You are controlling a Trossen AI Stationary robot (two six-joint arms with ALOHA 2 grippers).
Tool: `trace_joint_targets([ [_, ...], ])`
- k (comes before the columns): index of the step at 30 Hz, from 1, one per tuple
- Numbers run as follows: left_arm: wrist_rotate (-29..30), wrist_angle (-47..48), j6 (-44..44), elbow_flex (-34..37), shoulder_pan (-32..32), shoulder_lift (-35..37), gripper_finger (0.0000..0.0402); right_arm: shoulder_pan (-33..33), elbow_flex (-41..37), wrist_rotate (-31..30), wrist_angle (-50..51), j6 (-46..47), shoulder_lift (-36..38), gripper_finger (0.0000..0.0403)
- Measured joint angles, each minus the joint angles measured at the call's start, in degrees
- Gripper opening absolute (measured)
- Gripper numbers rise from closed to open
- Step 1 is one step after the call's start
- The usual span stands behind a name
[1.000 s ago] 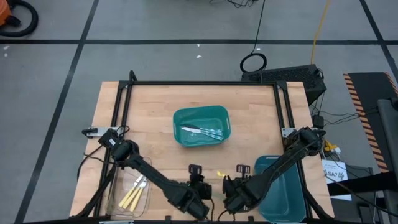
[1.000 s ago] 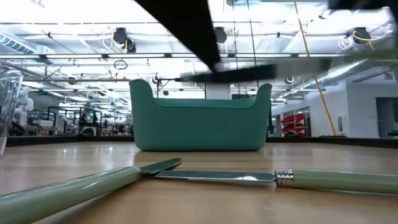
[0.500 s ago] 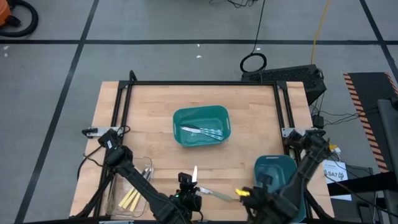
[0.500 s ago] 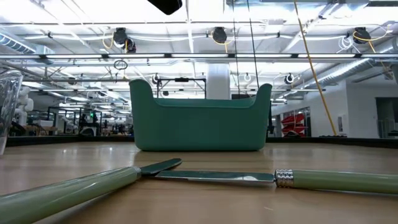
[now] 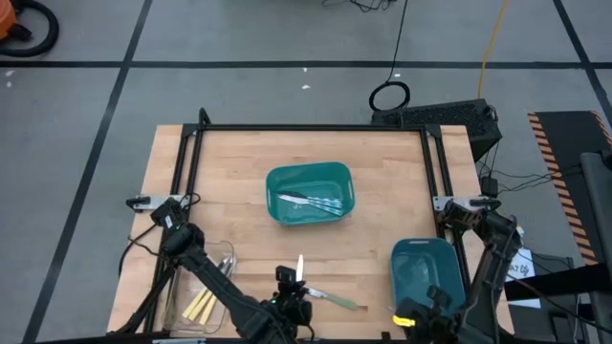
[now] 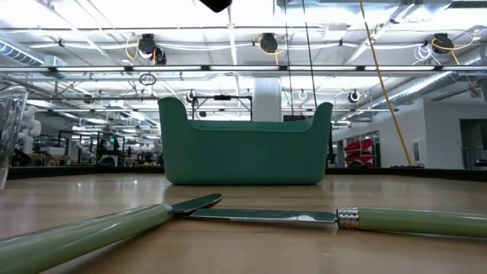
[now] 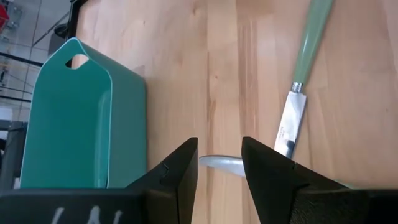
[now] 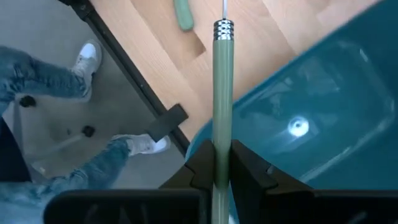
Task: Sort silverware by color (type)
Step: Put the top green knife into the blue bin
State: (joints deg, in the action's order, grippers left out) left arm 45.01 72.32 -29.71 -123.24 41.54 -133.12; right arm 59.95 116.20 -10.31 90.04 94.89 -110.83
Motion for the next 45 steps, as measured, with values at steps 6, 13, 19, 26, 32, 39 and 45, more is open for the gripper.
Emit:
trace_joint_targets([
  [6, -0.02, -3.16, 0.19, -0.02, -0.75, 0.00, 0.0134, 2.58, 0.00, 0.08, 0.00, 7.77, 0.00, 0.0024],
  [13, -1.57, -7.08, 2.23, -0.04, -1.01, 0.00, 0.0134, 5.73, 0.00, 3.07, -0.02, 17.61, 0.00, 0.0024],
  [19, -1.73, -8.83, 2.56, -0.04, -1.03, 0.02, 0.0134, 8.24, -1.06, 3.02, 0.05, 25.50, 0.11, 0.0024],
  [26, -3.38, -9.49, 2.69, -0.04, -1.03, 0.09, 0.0134, 8.65, -6.03, 3.03, -0.01, 25.70, 0.11, 0.0025],
  [32, -3.48, -9.52, 2.62, -0.04, -1.03, 0.09, 0.0134, 8.65, -8.23, 3.26, -0.03, 25.91, 0.11, 0.0025],
  [39, -3.50, -9.58, 2.09, -0.04, -1.03, 0.09, 0.0134, 8.81, -14.70, 8.14, 0.04, 26.53, 0.11, 0.0025],
  [45, -3.54, -9.60, 0.21, -0.04, -0.85, 0.09, 0.0134, 8.78, -20.08, 9.98, 0.00, 26.55, 0.11, 0.0029],
])
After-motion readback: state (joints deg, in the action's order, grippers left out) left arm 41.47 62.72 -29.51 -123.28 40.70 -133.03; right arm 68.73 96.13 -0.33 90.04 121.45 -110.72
